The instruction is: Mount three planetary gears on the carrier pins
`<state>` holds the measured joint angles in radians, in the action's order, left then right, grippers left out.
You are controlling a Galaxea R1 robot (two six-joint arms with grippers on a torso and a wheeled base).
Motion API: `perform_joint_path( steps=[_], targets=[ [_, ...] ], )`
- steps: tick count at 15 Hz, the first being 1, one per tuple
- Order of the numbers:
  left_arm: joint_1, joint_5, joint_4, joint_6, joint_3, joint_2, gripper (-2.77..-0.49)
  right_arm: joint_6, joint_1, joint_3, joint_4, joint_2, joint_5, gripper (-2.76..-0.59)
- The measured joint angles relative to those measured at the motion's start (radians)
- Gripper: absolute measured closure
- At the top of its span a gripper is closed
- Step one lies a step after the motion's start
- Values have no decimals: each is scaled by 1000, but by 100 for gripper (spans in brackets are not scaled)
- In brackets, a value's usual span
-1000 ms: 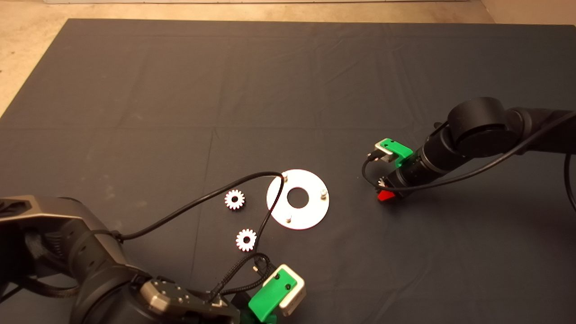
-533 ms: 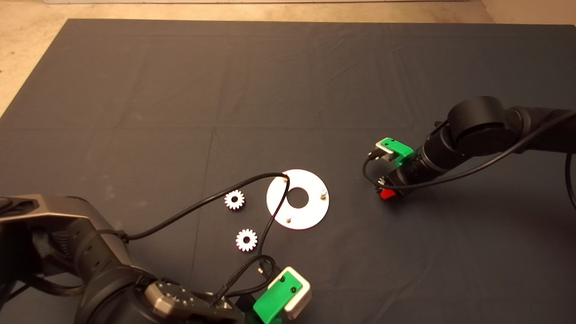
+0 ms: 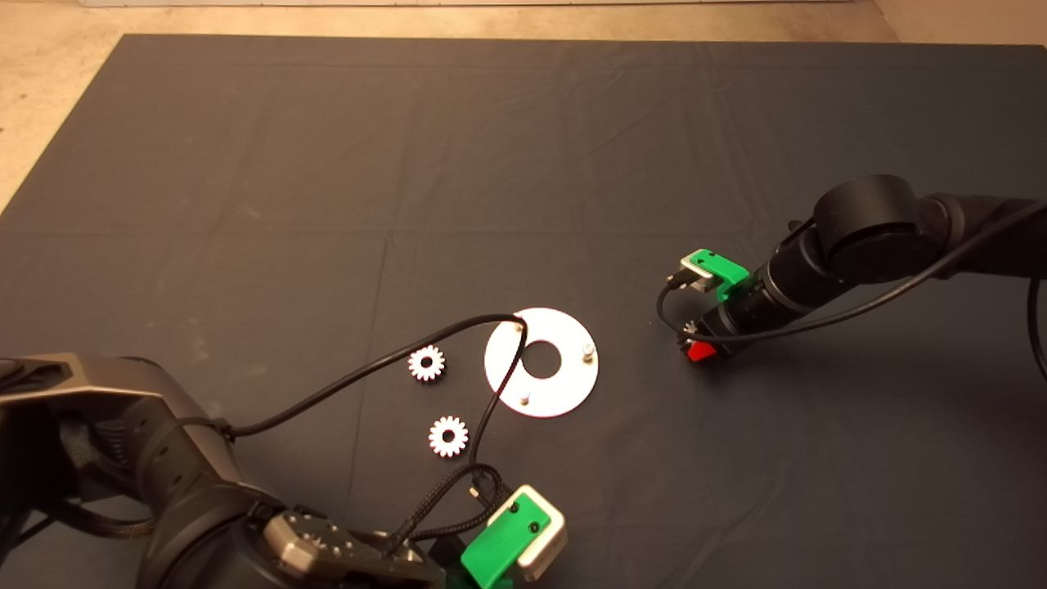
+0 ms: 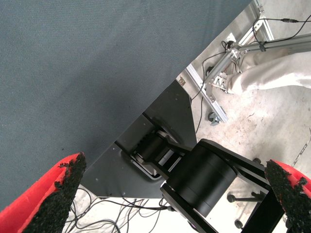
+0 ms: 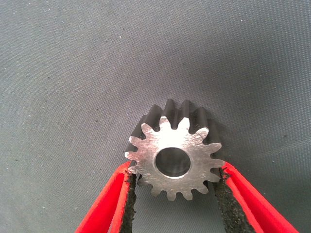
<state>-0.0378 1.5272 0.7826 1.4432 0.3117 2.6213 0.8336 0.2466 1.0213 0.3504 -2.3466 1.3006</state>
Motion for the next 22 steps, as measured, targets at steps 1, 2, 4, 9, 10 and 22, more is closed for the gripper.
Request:
perform_joint_path(
  steps=[1, 2, 4, 9, 10, 22],
  targets=[
    [0, 0, 0, 0, 0, 0, -265, 0, 0, 0, 0, 0, 0, -113],
    [0, 0, 0, 0, 0, 0, -265, 0, 0, 0, 0, 0, 0, -113],
    [0, 0, 0, 0, 0, 0, -265, 0, 0, 0, 0, 0, -2, -125],
    [0, 0, 0, 0, 0, 0, -265, -3, 0, 0, 0, 0, -4, -130],
    [0, 0, 0, 0, 0, 0, -265, -8, 0, 0, 0, 0, -6, -130],
    [0, 0, 0, 0, 0, 14, -265, -18, 0, 0, 7, 0, -33, -131]
  ],
)
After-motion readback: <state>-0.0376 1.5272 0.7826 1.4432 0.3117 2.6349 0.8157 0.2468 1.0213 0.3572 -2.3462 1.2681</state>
